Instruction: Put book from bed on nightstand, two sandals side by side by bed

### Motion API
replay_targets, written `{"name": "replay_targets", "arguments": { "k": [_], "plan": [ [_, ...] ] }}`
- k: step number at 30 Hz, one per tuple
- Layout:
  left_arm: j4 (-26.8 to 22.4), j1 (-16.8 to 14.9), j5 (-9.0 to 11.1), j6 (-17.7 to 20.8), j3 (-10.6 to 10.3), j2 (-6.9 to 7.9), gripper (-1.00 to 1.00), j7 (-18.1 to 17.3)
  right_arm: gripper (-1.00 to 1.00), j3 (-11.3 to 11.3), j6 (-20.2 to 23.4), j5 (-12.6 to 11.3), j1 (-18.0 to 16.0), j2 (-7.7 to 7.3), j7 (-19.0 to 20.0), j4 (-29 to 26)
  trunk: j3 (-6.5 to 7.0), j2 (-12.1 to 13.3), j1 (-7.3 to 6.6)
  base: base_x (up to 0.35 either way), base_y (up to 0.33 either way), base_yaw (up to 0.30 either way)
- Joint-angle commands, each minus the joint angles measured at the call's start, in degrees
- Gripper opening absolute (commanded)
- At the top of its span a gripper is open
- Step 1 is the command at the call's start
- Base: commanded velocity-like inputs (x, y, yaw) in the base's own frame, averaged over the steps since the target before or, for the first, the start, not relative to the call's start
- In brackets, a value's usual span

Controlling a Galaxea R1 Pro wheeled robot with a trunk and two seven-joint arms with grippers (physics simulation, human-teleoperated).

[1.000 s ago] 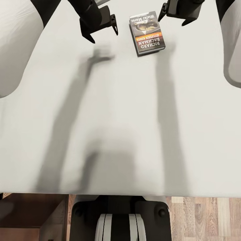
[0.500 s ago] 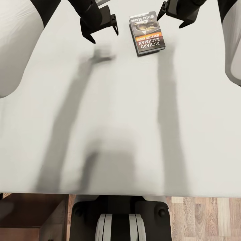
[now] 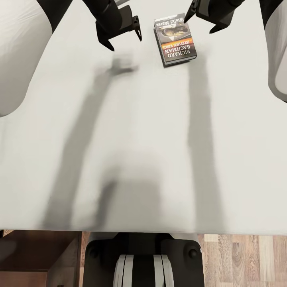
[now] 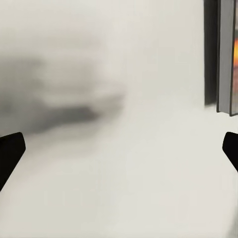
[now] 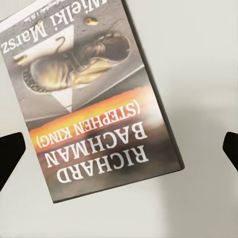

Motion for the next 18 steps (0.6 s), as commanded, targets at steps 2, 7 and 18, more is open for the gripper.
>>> {"name": "replay_targets", "arguments": {
  "k": [2,7,18],
  "plan": [
    [-0.13,-0.02,0.62,0.04,-0.36,0.01,1.00,0.42,1.00,-0.47,0.19,0.22,-0.02,0.07,0.37,-0.06,-0.02,-0.01,0.00,0.000,0.000,0.000],
    [-0.19,0.00,0.63,0.04,-0.36,-0.03,1.00,0.41,1.00,-0.47,0.19,0.21,0.00,0.07,1.03,-0.06,-0.02,-0.01,0.00,0.000,0.000,0.000],
    [-0.25,0.04,0.68,0.04,-0.36,-0.07,1.00,0.39,1.00,-0.48,0.19,0.19,0.25,0.24,2.80,0.00,-0.02,-0.01,0.00,0.000,0.000,0.000]
  ]
}}
